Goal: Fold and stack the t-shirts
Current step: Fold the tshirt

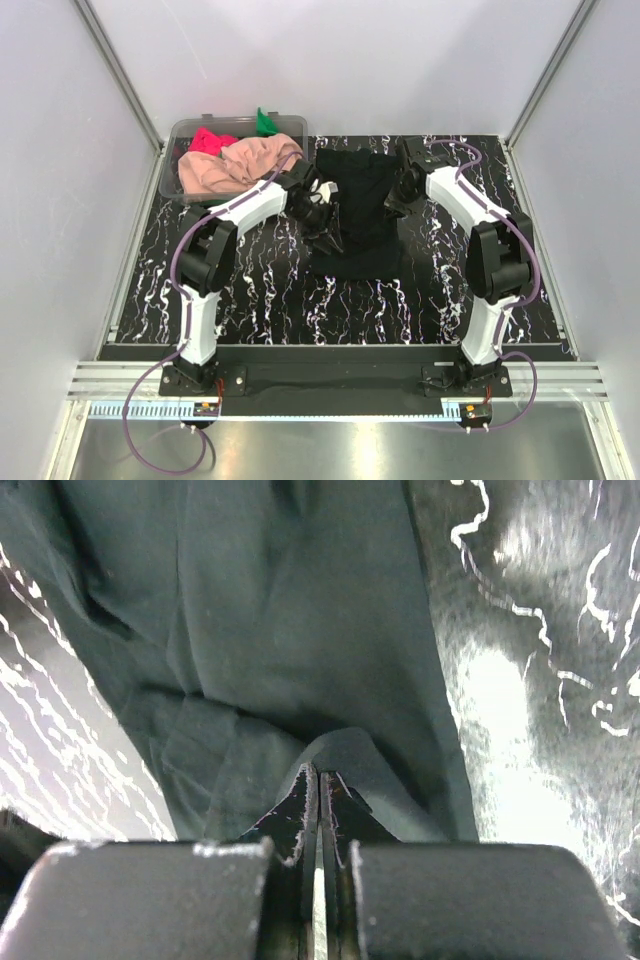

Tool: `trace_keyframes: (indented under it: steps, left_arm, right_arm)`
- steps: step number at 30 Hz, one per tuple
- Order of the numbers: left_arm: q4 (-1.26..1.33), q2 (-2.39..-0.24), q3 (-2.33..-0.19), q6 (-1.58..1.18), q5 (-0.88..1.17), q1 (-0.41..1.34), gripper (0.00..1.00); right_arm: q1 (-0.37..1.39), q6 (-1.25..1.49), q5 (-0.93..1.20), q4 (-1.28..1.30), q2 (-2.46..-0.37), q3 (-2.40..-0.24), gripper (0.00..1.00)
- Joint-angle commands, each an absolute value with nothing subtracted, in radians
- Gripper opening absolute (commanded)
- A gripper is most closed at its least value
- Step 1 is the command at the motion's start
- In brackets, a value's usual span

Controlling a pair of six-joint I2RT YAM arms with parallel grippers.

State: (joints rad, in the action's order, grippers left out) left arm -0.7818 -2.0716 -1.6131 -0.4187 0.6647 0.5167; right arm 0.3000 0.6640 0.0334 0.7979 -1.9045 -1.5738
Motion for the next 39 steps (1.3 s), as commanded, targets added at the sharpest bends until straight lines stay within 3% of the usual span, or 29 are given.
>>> trace_keyframes:
  steps: [1,26,27,31,39]
  left_arm:
    - [-0.787,-2.074,-1.657,-0.399,0.649,0.512,0.49]
    - [-0.79,-2.065,-1.649,-0.393,0.617,0.512,0.49]
    - [-0.79,-2.063,-1.649,-0.393,0.615,0.512,0.49]
    - [-0.79,-2.059,-1.644,-0.394,0.615,0.512,0.49]
    - [-0.79,-2.042,-1.625,-0.387,0.607,0.512,0.49]
  right_arm:
    - [0.287,0.667,-0.02,0.775,-1.947,-1.646,0.0]
    - [0.268,0.623,-0.146,0.781,-2.091,-1.796,0.0]
    - [0.268,0.618,-0.128,0.781,-2.104,-1.805,0.02]
    - [0.262,0.606,-0.081,0.788,-2.14,-1.825,0.36]
    - [0.264,0.577,-0.061,0.782,-2.117,-1.798,0.44]
